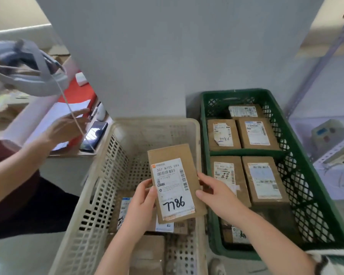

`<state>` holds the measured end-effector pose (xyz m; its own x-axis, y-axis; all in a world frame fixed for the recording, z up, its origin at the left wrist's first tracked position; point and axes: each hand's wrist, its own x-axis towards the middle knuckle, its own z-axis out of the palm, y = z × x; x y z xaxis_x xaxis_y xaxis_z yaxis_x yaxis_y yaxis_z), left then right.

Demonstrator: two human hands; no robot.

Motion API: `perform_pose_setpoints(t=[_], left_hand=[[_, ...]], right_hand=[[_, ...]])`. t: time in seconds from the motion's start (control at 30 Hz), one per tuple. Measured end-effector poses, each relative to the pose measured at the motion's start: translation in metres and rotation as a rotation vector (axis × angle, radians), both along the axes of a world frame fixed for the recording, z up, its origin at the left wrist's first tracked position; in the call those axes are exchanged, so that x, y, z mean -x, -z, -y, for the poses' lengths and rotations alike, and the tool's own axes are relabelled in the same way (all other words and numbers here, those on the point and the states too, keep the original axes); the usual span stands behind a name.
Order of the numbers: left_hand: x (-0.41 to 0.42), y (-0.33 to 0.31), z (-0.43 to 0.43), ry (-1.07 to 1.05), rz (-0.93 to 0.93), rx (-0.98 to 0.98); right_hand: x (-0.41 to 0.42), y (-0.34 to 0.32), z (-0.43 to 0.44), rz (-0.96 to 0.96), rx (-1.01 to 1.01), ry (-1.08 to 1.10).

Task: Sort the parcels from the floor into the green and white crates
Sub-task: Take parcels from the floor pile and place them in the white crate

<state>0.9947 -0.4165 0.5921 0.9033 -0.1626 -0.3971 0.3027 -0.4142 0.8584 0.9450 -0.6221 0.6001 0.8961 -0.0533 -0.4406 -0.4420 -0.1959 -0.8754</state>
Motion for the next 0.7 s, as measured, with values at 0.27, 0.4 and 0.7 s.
perform_pose_setpoints(t=[0.27,0.4,0.7], left_hand=[[0.016,0.059,-0.061,0.236,-0.289,-0.114],[0.026,0.102,-0.088,0.37,-0.45,-0.191],[0.044,0.186,-0.095,0.558,-0.715,-0.239]], right_hand=[[0.011,0.047,-0.061,-0.4,0.142,-0.047],[0.021,0.089,-0.097,-0.606,0.112,-0.067],[0.038,0.172,-0.149,-0.844,0.207,0.159]])
